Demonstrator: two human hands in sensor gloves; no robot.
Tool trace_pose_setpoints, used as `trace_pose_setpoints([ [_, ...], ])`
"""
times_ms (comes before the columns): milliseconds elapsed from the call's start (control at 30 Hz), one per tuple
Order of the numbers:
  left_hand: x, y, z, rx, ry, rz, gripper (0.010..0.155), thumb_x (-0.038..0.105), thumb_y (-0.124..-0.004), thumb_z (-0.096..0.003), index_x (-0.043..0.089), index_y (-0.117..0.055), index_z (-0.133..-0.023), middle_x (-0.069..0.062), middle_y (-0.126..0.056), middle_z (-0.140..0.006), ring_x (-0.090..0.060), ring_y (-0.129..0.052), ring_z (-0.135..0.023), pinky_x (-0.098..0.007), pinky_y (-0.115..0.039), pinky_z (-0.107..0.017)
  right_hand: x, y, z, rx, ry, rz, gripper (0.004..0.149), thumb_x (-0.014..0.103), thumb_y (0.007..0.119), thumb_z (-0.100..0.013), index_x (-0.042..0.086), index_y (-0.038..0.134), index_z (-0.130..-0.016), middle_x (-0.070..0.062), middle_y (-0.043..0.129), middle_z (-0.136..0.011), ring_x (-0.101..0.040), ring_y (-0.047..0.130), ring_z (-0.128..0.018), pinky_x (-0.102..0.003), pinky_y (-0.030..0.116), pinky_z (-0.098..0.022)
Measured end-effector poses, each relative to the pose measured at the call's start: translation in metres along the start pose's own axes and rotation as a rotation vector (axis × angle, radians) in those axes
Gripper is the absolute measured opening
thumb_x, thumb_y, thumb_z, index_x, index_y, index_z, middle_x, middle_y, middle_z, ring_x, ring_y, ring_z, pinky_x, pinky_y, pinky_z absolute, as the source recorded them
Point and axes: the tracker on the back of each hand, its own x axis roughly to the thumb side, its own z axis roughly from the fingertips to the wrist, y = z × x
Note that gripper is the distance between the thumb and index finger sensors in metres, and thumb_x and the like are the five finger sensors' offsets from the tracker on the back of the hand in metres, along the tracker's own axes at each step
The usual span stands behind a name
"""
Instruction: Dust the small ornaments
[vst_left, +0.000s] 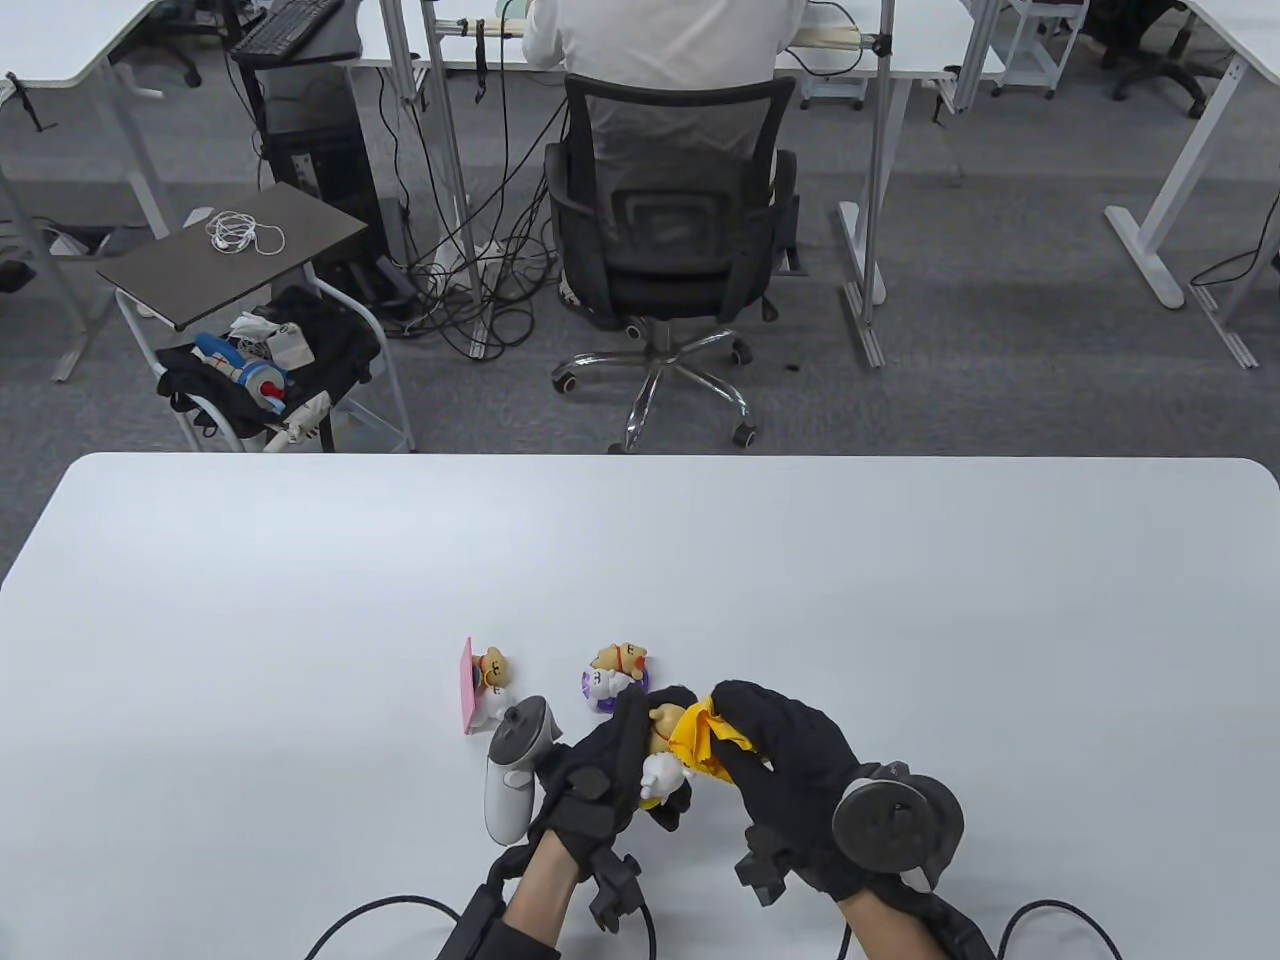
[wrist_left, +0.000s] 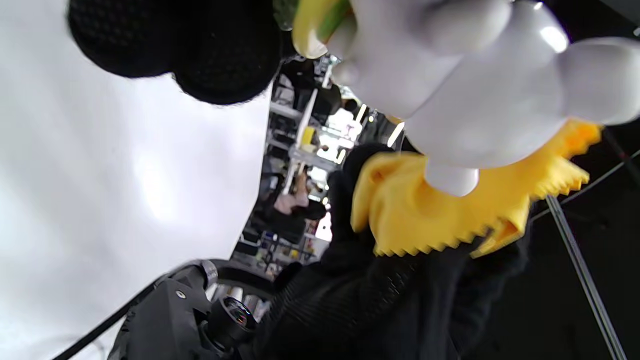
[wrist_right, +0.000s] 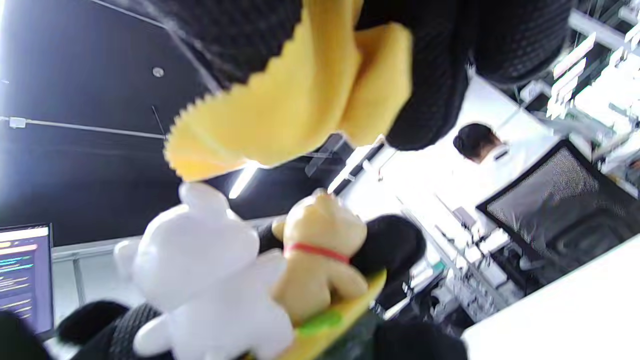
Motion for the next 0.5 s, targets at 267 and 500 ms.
trace_pose_setpoints([
  [267, 0.003, -0.004, 0.0, 0.029, 0.015, -0.148, 0.062, 0.067, -0.048, -0.0556, 0.034, -0.063, -0.105, -0.018, -0.081, -0.087, -0.026, -0.093, -0.049, -0.04, -0.084, -0.031, 0.003, 0.01, -0.002, 0.043, -0.039, 0.119, 0.051, 0.033, 0.086, -0.046, 0.022, 0.077, -0.094, -0.012, 0.089, -0.084, -0.028, 0.098, -0.06, -0.056, 0.077, -0.058],
  [500, 0.004, -0.001, 0.0, 0.057, 0.012, -0.187, 0.061, 0.067, -0.051, -0.0564, 0.036, -0.058, -0.108, -0.013, -0.081, -0.09, -0.024, -0.092, -0.05, -0.039, -0.083, -0.033, -0.003, 0.011, -0.001, 0.127, -0.009, -0.029, 0.049, 0.039, 0.09, -0.045, 0.028, 0.081, -0.092, -0.012, 0.083, -0.093, -0.032, 0.093, -0.072, -0.058, 0.074, -0.059],
])
